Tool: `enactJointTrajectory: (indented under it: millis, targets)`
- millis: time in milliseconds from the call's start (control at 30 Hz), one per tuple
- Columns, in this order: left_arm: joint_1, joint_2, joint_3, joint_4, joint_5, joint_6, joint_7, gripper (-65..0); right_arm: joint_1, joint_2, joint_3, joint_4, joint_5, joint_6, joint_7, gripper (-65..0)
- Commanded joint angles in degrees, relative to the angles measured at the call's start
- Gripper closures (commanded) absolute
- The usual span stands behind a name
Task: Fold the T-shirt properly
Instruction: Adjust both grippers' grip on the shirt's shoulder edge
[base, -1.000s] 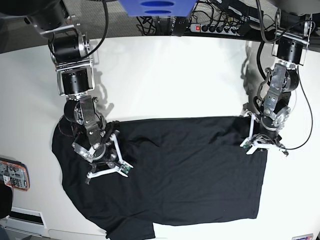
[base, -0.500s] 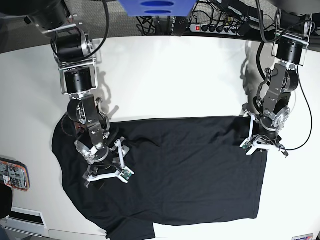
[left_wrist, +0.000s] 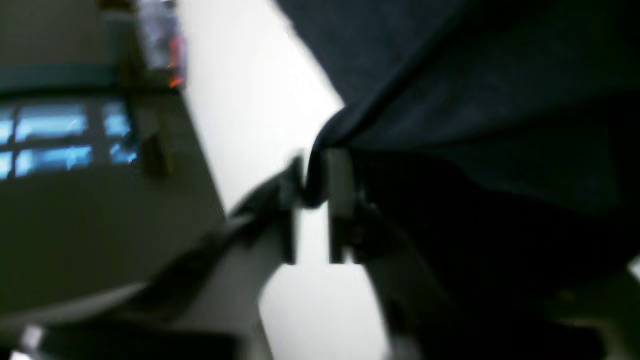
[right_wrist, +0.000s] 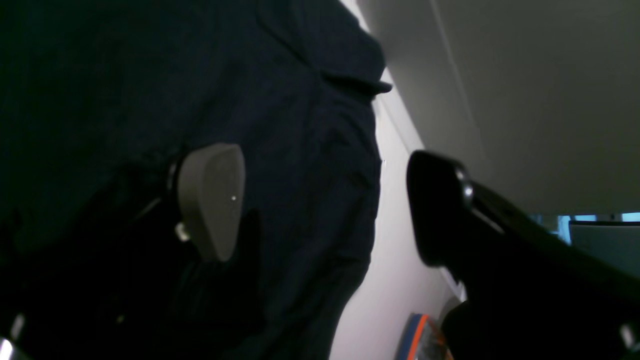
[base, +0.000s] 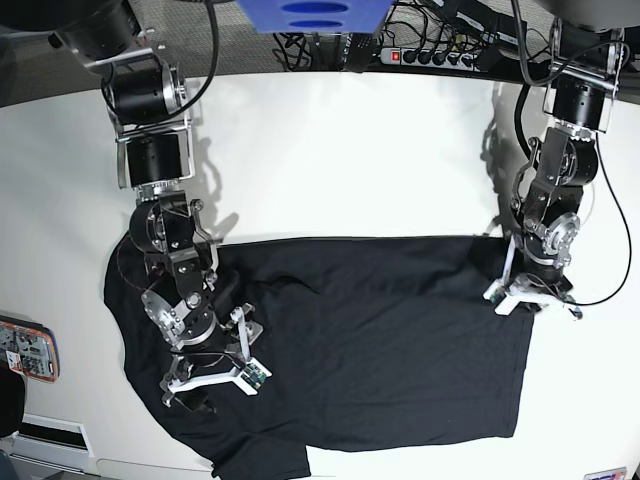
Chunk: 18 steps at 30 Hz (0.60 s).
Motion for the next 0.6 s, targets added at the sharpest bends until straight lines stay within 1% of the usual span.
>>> enactJointTrajectory:
  millis: [0, 100, 267, 333, 400, 467, 567]
  targets:
    - [-1.3, -1.1, -0.5, 0.9, 0.8, 0.9, -0.2, -15.6, 1.2, 0.1, 0.2, 1.2, 0.1, -0.7, 1.0, -49.0]
    - [-1.3, -1.3, -0.3, 0.9, 0.9, 0.3, -0.2, -22.6, -1.0, 0.1, 0.2, 1.2, 0.1, -0.7, 1.0, -49.0]
    - [-1.3, -1.3, -0.1, 0.9, 1.1, 0.3, -0.2, -32.3, -1.8, 0.1, 0.2, 1.2, 0.1, -0.7, 1.0, -49.0]
    - [-1.4, -1.1, -0.6, 0.9, 0.8, 0.4, -0.2, -34.8, -1.8, 0.1, 0.2, 1.2, 0.2, -0.7, 1.0, -49.0]
    - [-1.4, -1.0, -0.6, 1.1, 0.7, 0.6, -0.2, -35.9, -1.9, 0.1, 0.3, 1.3, 1.0, -0.7, 1.0, -49.0]
    - [-1.1, -0.4, -0.6, 1.2, 0.4, 0.6, -0.2, -35.8, -2.0, 0.0, 1.3, 2.0, 4.5, -0.7, 0.9, -49.0]
    - [-0.9, 1.0, -1.4, 1.2, -3.5, 0.6, -0.2, -35.8, -1.9, 0.0, 6.7, 4.6, 13.2, -0.7, 0.9, -49.0]
